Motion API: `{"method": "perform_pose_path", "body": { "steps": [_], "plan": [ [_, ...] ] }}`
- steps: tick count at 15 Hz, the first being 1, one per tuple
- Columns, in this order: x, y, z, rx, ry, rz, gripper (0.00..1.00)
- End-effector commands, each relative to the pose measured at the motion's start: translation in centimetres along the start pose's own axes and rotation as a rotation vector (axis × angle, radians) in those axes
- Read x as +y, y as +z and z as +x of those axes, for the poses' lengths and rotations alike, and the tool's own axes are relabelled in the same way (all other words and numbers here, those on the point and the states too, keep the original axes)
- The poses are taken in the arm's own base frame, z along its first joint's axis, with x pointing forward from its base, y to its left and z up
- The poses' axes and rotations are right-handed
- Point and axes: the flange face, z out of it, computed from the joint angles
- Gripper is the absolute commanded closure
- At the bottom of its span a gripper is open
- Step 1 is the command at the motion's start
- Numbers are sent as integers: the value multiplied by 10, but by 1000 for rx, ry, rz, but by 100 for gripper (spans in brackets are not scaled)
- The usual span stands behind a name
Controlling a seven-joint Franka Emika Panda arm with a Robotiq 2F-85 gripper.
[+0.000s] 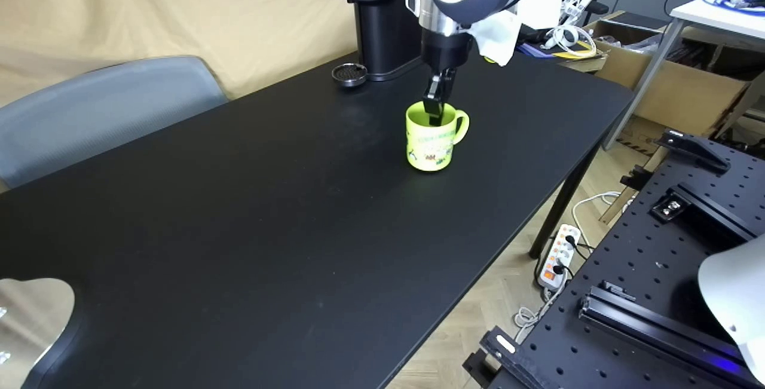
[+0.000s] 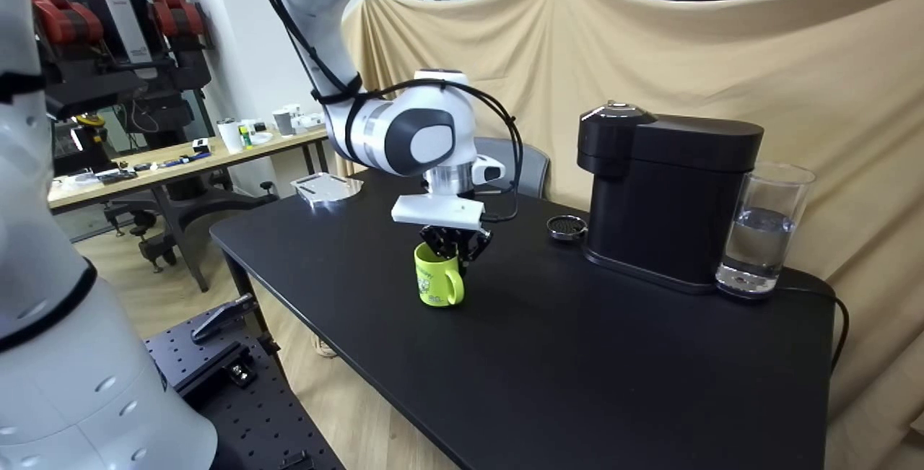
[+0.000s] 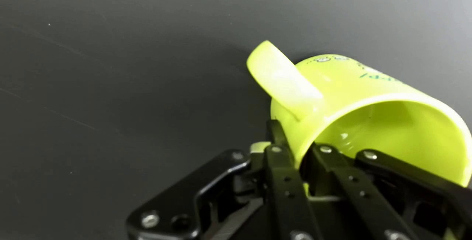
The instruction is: Pick up the cup from the table and slightly move it to the right.
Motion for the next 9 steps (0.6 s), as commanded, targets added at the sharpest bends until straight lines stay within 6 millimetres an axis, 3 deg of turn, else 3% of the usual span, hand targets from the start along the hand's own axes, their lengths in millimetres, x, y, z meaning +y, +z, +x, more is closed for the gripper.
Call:
{"method": "perform_pose_path", "body": {
  "steps": [1, 2, 9],
  "plan": [
    [-4, -1, -2, 31, 27, 1, 77],
    [-4, 1, -1, 32, 25, 2, 64],
    [-5, -7, 2, 50, 50, 13, 18]
  ]
}}
